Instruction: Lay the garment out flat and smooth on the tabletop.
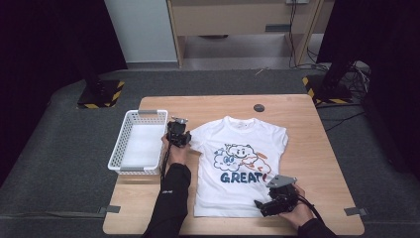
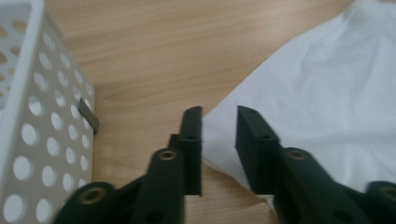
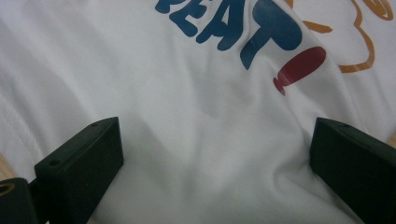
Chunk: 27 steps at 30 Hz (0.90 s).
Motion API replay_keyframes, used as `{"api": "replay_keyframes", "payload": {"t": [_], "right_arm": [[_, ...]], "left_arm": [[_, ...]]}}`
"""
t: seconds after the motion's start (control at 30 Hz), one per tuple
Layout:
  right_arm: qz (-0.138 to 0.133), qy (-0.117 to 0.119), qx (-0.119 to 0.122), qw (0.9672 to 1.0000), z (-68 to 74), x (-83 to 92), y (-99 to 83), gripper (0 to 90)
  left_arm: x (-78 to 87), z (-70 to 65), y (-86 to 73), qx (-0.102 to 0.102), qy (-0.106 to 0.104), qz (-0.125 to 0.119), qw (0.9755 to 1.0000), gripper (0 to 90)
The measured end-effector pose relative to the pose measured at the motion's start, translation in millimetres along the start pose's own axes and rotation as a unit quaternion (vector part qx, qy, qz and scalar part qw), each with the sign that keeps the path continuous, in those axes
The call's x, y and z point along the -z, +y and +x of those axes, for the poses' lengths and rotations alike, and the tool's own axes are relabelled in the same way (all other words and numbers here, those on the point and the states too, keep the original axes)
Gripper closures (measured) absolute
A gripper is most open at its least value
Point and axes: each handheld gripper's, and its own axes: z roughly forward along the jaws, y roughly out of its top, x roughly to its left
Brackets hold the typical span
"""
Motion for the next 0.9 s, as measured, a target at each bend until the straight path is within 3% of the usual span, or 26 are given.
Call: {"api": "replay_keyframes", "payload": {"t": [0.07, 0.17, 0.3, 0.4, 0.57, 0.7, 0.73, 0.83, 0.9], "right_arm": [[0.001, 0.000, 0.000, 1.0000, 0.1, 0.0, 0.2, 3.4], [0.001, -0.001, -0.001, 1.0000, 0.3, -0.1, 0.3, 3.3], [0.002, -0.002, -0.002, 1.0000, 0.6, -0.2, 0.5, 3.1], [0.002, -0.003, -0.002, 1.0000, 0.8, -0.2, 0.5, 3.2], [0.002, -0.001, 0.000, 1.0000, 0.7, 0.1, 0.2, 3.2], [0.002, -0.001, 0.001, 1.0000, 0.6, 0.4, 0.0, 3.5], [0.003, 0.001, 0.002, 1.0000, 0.9, 1.4, -0.6, 4.0], [0.004, 0.001, 0.003, 1.0000, 1.0, 2.7, -1.5, 4.4], [0.005, 0.002, 0.002, 1.0000, 1.3, 5.0, -3.3, 5.3]], "left_arm": [[-2.8, -0.8, -1.7, 0.003, -0.008, 0.011, 0.9999, 63.5], [-0.6, -9.9, 0.8, -0.003, -0.028, -0.007, 0.9996, 55.4], [-1.4, -36.1, 3.2, -0.026, -0.066, -0.040, 0.9967, 43.1], [-11.3, -56.1, 2.0, -0.041, -0.078, -0.032, 0.9955, 37.5], [-27.4, -73.8, -1.3, -0.065, -0.059, -0.015, 0.9960, 30.7], [-32.4, -71.8, -3.6, -0.042, -0.060, -0.020, 0.9971, 29.7], [-33.6, -69.8, -4.7, -0.028, -0.061, -0.023, 0.9974, 29.4], [-33.4, -69.6, -5.1, -0.029, -0.052, -0.025, 0.9979, 28.2], [-32.0, -70.7, -3.8, -0.035, -0.033, -0.021, 0.9986, 27.3]]}}
